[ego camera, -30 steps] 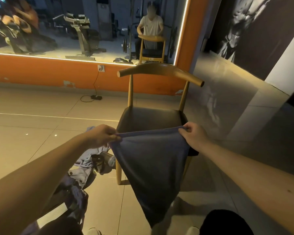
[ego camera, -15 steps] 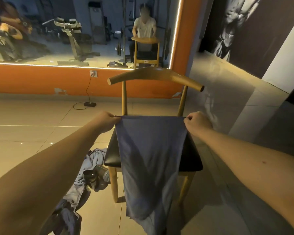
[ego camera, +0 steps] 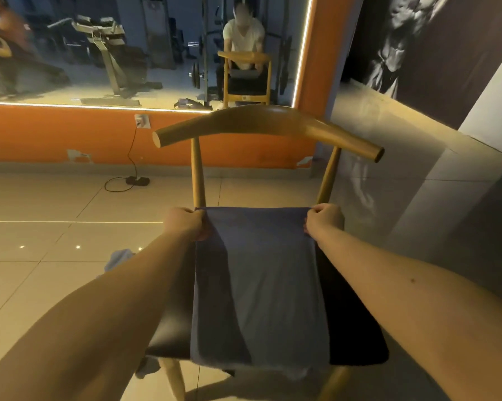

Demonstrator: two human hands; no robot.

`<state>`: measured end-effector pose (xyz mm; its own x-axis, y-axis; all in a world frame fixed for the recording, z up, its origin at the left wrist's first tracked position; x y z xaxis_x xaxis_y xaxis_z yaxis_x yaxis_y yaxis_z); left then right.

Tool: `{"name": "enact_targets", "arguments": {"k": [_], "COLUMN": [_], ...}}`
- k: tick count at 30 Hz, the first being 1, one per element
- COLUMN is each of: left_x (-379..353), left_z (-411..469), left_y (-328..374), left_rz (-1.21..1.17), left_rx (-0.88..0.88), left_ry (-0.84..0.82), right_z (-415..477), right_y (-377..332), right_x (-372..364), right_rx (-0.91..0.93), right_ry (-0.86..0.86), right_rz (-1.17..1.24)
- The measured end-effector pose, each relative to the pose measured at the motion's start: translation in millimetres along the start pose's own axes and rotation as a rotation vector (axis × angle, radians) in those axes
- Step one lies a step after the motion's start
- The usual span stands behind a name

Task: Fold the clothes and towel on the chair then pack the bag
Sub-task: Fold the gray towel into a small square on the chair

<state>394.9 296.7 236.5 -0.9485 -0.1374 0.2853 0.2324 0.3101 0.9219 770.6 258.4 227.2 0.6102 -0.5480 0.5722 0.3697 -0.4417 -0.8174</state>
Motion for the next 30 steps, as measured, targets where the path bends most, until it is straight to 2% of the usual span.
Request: {"name": "enact_targets", "arguments": {"k": [5,9,12,15,17,22,26,30], "left_x": [-30.0,-45.9,-56.6,-74.0,-82.5,-66.8,-25.4,20.2], "left_z": [58.7,86.5,89.5,73.8,56.8,9.4,-63.4,-159.8], "left_y": [-16.3,-30.4,-36.7,-30.6,-26.7,-35.4,-58.3,-103.3], "left_rz": [-0.005,0.012,0.085,0.208,0.311,0.468,0.467,0.338], "left_rx": [0.022,0.002,-0.033,-0.149,-0.224,-0.352,-0.429,-0.363], "left_ry": [0.037,0.089,0.091,-0.024,-0.1,-0.227,-0.117,0.031], "right_z": [23.4,38.0,42.8,33.6,25.0,-14.5,-83.9,-166.5], "right_y": [-1.7,4.7,8.7,13.9,11.4,2.0,23.6,77.1], "right_x": [-30.0,-55.2,-74.0,-94.2,-96.5,-52.8,-6.5,43.3], "right_rx": [0.075,0.136,0.218,0.315,0.397,0.445,0.417,0.41], "right_ry": [0.041,-0.024,-0.129,-0.342,-0.391,-0.246,-0.247,-0.241], "right_rz": [-0.083,-0.115,-0.222,-0.333,-0.44,-0.231,-0.034,0.052]}}
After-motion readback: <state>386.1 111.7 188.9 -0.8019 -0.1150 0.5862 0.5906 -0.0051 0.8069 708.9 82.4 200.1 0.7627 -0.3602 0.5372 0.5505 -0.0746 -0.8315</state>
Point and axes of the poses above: each hand's wrist, its own z-axis towards the middle knuckle, its own x-axis out of the back of the hand, y = z × x, the point moved 8 cm from there along z, towards the middle knuckle, and after that the axes turned 5 degrees about -z, right-handed, at the moved point
